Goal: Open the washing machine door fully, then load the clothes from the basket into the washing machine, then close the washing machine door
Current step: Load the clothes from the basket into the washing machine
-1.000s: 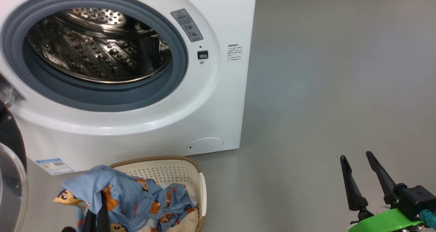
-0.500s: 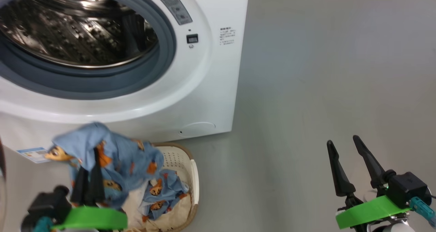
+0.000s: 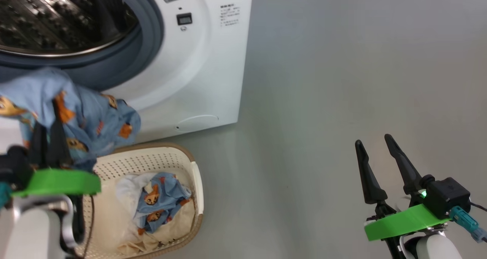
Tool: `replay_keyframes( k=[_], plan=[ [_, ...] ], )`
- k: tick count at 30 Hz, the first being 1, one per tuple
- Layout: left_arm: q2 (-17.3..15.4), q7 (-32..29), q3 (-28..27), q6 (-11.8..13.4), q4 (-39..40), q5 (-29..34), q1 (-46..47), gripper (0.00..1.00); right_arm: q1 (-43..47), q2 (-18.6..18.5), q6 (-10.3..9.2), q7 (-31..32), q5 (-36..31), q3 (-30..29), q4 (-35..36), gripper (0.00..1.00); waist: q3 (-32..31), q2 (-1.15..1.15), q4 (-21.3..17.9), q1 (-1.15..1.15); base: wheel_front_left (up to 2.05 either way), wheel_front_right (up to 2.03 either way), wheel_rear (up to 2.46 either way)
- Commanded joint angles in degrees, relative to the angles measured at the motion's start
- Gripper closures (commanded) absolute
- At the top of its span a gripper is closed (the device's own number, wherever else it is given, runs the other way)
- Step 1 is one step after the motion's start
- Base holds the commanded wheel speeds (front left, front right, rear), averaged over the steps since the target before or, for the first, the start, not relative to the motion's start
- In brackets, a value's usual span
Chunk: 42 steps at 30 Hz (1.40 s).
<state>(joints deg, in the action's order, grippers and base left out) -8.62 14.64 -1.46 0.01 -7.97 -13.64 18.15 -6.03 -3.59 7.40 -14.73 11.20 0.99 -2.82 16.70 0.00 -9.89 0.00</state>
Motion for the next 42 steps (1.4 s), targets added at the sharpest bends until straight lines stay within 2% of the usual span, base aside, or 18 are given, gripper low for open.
replay_keyframes(
  k=[1, 11, 23, 42],
  plan=[
    [-2.42, 0.36, -2.17, 0.19, 0.43, 1.28, 3.09, 1.00, -1.47, 0.10, 0.09, -0.27, 0.95, 1.56, 1.31, 0.00, 1.82, 0.00, -1.35, 0.00, 0.00, 0.00, 0.00],
    [-7.05, 0.36, -3.63, 0.18, -7.45, 3.98, 16.81, 1.00, -4.52, 0.64, 0.09, -0.27, 1.45, 3.18, 1.28, 0.00, 7.80, 0.00, -3.34, 0.00, 0.00, 0.00, 0.00],
    [-10.22, 0.36, -4.80, 1.13, -19.45, 6.35, 33.20, 1.00, -7.81, 0.70, 0.09, -0.27, 1.71, 5.41, 1.45, 0.00, 14.91, 0.00, -5.35, 0.00, 0.00, 0.00, 0.00],
    [-13.32, 0.36, -4.97, 0.92, -25.50, 8.62, 45.50, 1.00, -10.43, 0.71, 0.09, -0.27, 0.70, 8.35, 1.69, 0.00, 21.14, 0.00, -6.53, 0.00, 0.00, 0.00, 0.00]
  ],
)
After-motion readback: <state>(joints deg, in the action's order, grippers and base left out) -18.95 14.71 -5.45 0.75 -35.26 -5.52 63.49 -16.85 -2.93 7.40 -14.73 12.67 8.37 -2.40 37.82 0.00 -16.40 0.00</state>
